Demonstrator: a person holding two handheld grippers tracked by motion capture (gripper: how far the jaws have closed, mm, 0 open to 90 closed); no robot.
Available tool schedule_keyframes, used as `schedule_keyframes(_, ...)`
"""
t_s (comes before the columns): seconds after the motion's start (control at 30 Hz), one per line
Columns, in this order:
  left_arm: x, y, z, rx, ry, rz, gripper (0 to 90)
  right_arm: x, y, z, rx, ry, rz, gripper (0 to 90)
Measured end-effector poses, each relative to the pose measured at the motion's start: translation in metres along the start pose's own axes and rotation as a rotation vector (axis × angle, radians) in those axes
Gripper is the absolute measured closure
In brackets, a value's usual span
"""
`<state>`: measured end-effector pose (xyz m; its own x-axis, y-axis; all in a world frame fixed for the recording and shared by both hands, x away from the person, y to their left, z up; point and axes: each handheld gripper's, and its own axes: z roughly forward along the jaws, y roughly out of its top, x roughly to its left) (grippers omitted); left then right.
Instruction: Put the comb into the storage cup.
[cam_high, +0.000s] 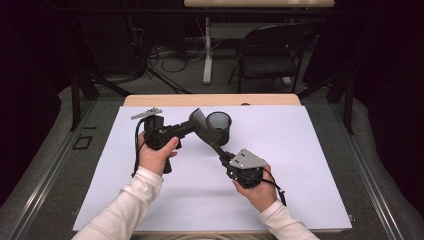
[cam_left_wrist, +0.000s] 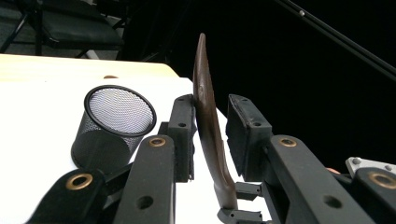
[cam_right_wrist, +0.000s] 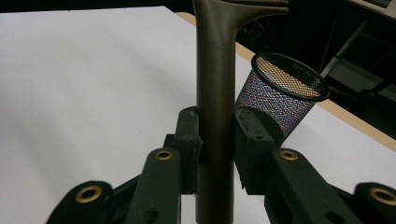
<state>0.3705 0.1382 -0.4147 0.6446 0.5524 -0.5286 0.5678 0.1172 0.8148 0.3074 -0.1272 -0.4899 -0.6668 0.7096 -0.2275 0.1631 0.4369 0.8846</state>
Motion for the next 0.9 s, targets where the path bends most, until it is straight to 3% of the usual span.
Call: schedule_keyframes(0.9,0.0043,-0.0004,0.0006,-0.005,-0.017,-0.058,80.3,0.0011,-0.0006,0.0008,-0.002,0.003,0.001,72.8)
